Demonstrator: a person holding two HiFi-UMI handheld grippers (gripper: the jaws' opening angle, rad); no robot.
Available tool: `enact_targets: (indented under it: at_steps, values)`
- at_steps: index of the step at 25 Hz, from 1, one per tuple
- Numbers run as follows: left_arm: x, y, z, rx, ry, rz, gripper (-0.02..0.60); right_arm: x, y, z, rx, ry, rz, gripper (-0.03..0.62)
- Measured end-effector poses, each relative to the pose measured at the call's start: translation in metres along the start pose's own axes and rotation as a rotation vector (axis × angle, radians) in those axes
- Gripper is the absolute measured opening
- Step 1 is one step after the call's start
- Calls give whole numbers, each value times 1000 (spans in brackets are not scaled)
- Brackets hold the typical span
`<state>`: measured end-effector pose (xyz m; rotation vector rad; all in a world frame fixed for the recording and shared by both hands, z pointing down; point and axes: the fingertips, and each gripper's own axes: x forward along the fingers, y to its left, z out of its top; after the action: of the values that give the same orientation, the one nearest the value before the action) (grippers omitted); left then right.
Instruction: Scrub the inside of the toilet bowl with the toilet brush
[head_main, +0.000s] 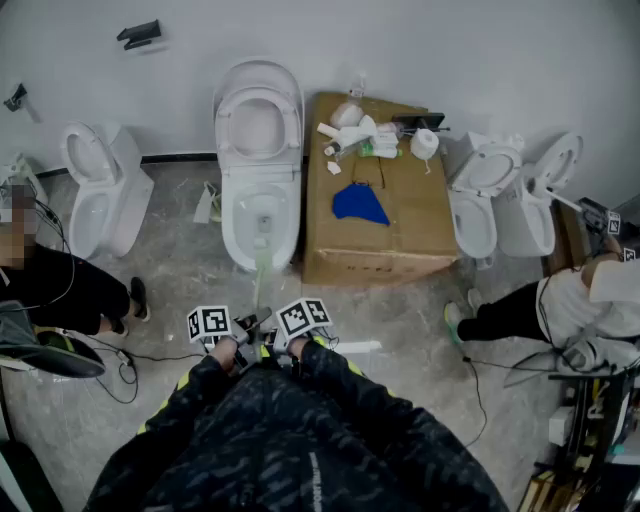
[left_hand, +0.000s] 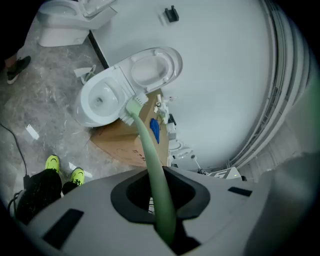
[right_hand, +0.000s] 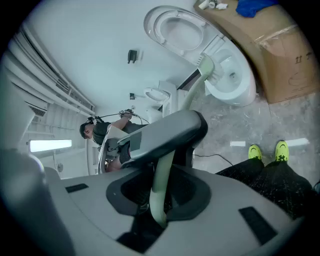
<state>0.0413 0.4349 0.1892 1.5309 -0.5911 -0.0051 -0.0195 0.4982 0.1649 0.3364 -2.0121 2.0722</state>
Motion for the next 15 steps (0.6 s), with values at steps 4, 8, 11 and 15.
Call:
enact_targets:
  at_steps: [4, 8, 11, 15]
  values:
    - [-6, -2, -2, -18, 6, 17, 38, 4, 2, 0, -5, -4, 0, 67]
    - [-8, 0, -1, -17, 6, 11, 38, 7, 3, -1, -7, -3, -1, 67]
    - [-11, -1, -2, -22, 11, 14, 38, 8, 4, -2, -3, -4, -3, 67]
    - [-13, 6, 2, 0, 12, -5, 38, 14, 4, -2, -1, -5, -8, 67]
